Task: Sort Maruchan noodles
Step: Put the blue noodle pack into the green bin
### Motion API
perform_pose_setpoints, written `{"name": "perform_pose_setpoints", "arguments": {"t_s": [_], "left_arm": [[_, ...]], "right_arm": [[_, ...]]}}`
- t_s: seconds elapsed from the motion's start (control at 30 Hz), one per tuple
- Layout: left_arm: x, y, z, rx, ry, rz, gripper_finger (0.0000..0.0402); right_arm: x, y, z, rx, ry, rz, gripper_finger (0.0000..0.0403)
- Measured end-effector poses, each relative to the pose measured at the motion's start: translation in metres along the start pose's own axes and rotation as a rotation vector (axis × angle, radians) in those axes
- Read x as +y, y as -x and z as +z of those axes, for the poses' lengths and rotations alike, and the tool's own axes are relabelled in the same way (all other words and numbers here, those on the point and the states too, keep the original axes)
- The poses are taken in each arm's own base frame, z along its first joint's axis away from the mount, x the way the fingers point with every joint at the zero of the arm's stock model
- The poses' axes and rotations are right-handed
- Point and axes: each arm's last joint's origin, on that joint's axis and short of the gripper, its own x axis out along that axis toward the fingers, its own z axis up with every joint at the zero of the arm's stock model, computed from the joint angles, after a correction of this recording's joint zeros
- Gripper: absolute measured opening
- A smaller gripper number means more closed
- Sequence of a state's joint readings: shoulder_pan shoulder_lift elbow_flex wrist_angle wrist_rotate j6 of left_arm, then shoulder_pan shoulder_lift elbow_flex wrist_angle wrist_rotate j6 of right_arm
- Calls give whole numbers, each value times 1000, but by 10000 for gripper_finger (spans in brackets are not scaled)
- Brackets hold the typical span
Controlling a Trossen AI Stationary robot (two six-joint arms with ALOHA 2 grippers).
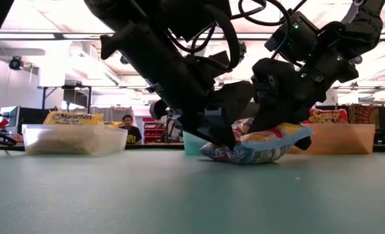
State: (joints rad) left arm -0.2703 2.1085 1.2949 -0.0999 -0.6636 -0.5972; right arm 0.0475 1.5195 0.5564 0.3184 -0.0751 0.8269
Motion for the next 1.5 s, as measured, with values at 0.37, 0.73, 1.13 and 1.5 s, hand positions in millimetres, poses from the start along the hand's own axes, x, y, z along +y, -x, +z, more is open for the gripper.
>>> {"name": "perform_pose_setpoints", "arguments": {"t_s": [0.37,0.73,1.13,1.5], "left_arm": [[3,7,5,3,8,14,116],[6,11,5,15,7,43,116],[13,22,1,55,22,128,116],[24,23,-8,111,50,233,116]], "right_arm": [[3,7,1,13,25,8,66],[1,7,0,23,35,-6,61],[5,18,2,13,90,-3,61],[15,46,19,-147,270,-8,61]]}}
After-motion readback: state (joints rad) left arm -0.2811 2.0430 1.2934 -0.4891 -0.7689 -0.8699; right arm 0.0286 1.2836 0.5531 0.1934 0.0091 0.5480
